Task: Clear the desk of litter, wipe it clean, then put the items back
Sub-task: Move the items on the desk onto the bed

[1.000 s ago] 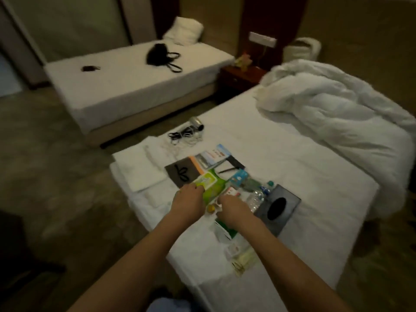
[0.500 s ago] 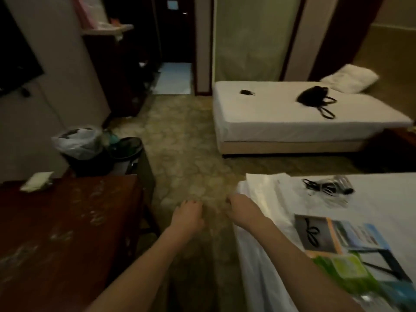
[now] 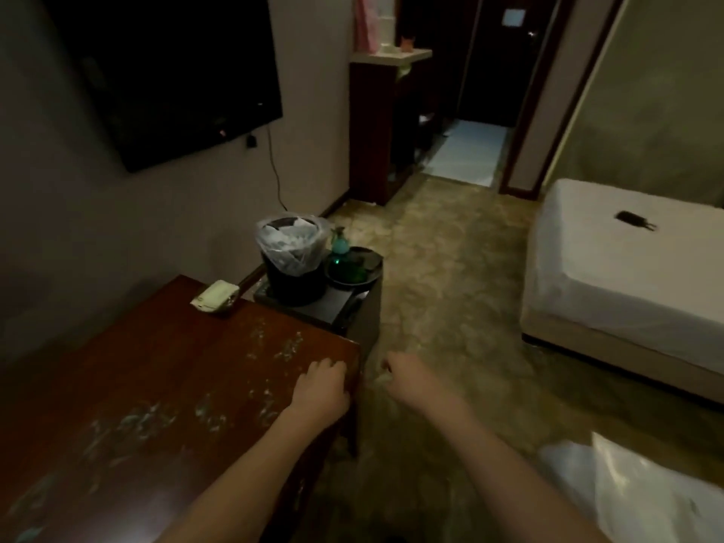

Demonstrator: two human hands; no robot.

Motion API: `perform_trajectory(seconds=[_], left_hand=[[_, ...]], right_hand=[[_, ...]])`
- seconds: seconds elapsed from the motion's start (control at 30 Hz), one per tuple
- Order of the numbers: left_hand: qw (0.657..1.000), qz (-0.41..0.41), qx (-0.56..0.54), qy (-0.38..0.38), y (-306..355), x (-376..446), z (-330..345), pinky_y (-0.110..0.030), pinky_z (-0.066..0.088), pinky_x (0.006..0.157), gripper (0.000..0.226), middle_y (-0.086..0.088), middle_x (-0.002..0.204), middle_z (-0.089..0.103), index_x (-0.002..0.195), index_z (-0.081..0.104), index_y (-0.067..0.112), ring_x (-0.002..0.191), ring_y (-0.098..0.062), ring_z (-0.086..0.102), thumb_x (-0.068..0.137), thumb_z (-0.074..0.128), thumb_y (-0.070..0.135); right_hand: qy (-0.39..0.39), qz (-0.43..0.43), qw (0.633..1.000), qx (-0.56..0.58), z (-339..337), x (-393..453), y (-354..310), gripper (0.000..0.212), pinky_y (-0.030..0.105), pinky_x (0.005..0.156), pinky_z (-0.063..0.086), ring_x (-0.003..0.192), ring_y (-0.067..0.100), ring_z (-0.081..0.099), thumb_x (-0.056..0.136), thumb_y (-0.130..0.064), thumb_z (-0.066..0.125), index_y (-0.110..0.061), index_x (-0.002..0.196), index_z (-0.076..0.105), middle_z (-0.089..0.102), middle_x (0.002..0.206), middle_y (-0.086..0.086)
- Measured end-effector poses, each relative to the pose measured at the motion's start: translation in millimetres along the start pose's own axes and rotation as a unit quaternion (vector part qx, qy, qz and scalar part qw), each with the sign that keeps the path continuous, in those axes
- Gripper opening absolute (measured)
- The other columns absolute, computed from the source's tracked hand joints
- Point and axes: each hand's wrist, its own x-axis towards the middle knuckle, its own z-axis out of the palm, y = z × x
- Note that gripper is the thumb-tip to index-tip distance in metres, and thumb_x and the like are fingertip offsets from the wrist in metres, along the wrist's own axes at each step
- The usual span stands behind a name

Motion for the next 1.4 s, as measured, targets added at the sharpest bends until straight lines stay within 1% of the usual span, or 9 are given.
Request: perform_trajectory(seconds=[0.27, 0.4, 0.6, 0.8, 0.93, 1.03, 1.13, 1.23, 1.4], left_hand=[[0.985, -0.153, -0.073, 0.042, -37, 83, -43, -0.037, 0.038, 0.103, 0.046, -0.007, 0.137, 0.041, 0.138, 0.039, 0.020, 0.127, -0.026, 0.039, 0.094, 0.051, 0.025], [0.962, -0.231, -0.109, 0.094, -91, 100, -66, -0.040, 0.039, 0.104, 0.047, -0.006, 0.137, 0.043, 0.137, 0.040, 0.019, 0.128, -0.026, 0.039, 0.092, 0.054, 0.027], [0.926, -0.308, -0.131, 0.172, -184, 137, -98, -0.036, 0.041, 0.098, 0.047, -0.006, 0.135, 0.046, 0.137, 0.040, 0.018, 0.123, -0.024, 0.043, 0.092, 0.052, 0.024], [0.915, -0.343, -0.157, 0.144, -242, 177, -99, -0.037, 0.041, 0.094, 0.048, -0.007, 0.133, 0.046, 0.136, 0.040, 0.017, 0.120, -0.025, 0.043, 0.090, 0.054, 0.027], [0.909, -0.359, -0.167, 0.133, -267, 207, -91, -0.038, 0.038, 0.098, 0.073, -0.007, 0.139, 0.039, 0.145, 0.026, 0.020, 0.127, -0.026, 0.037, 0.084, 0.064, 0.037], [0.906, -0.369, -0.182, 0.103, -281, 226, -79, -0.046, 0.027, 0.109, 0.100, -0.009, 0.151, 0.021, 0.151, 0.010, 0.022, 0.139, -0.029, 0.019, 0.076, 0.073, 0.040], [0.909, -0.370, -0.179, 0.078, -292, 242, -67, -0.051, 0.013, 0.116, 0.105, -0.008, 0.158, 0.006, 0.152, 0.003, 0.022, 0.145, -0.030, 0.003, 0.076, 0.072, 0.045], [0.899, -0.380, -0.184, 0.119, -300, 261, -59, -0.048, 0.019, 0.115, 0.093, -0.002, 0.157, 0.016, 0.150, 0.016, 0.020, 0.144, -0.024, 0.012, 0.079, 0.060, 0.062], [0.897, -0.411, -0.136, 0.091, -313, 284, -53, -0.040, 0.019, 0.112, 0.096, -0.004, 0.151, 0.028, 0.149, 0.018, 0.018, 0.135, -0.025, 0.027, 0.077, 0.055, 0.069]], right_hand=[[-0.029, -0.159, 0.984, -0.079, -66, 153, -48, 0.014, 0.030, 0.072, 0.041, 0.103, 0.024, 0.056, 0.091, -0.019, 0.056, -0.015, 0.103, 0.051, 0.056, 0.112, 0.008], [-0.081, -0.226, 0.966, -0.092, -52, 207, -100, 0.023, 0.031, 0.077, 0.046, 0.102, 0.022, 0.055, 0.092, -0.020, 0.054, -0.013, 0.114, 0.053, 0.056, 0.113, 0.005], [-0.147, -0.304, 0.937, -0.089, -7, 277, -186, 0.013, 0.030, 0.069, 0.045, 0.091, 0.023, 0.060, 0.090, -0.018, 0.054, -0.013, 0.102, 0.056, 0.060, 0.101, 0.005], [-0.171, -0.316, 0.929, -0.086, -1, 330, -218, 0.022, 0.032, 0.077, 0.051, 0.095, 0.021, 0.061, 0.088, -0.015, 0.055, -0.014, 0.110, 0.059, 0.062, 0.106, 0.005], [-0.180, -0.322, 0.924, -0.098, 0, 374, -223, 0.024, 0.031, 0.076, 0.048, 0.099, 0.023, 0.060, 0.090, -0.015, 0.054, -0.012, 0.114, 0.058, 0.062, 0.108, 0.006], [-0.186, -0.330, 0.918, -0.120, 5, 403, -229, 0.023, 0.033, 0.077, 0.048, 0.100, 0.026, 0.059, 0.092, -0.015, 0.052, -0.008, 0.113, 0.058, 0.062, 0.108, 0.009], [-0.193, -0.344, 0.913, -0.108, 17, 428, -236, 0.020, 0.031, 0.075, 0.046, 0.098, 0.025, 0.059, 0.093, -0.016, 0.052, -0.008, 0.111, 0.059, 0.062, 0.108, 0.009], [-0.205, -0.360, 0.905, -0.096, 34, 452, -243, 0.028, 0.026, 0.073, 0.042, 0.103, 0.022, 0.059, 0.092, -0.018, 0.055, -0.011, 0.118, 0.057, 0.061, 0.114, 0.007], [-0.222, -0.384, 0.890, -0.105, 55, 487, -262, 0.037, 0.031, 0.085, 0.045, 0.110, 0.023, 0.055, 0.091, -0.018, 0.056, -0.011, 0.127, 0.051, 0.056, 0.122, 0.007]])
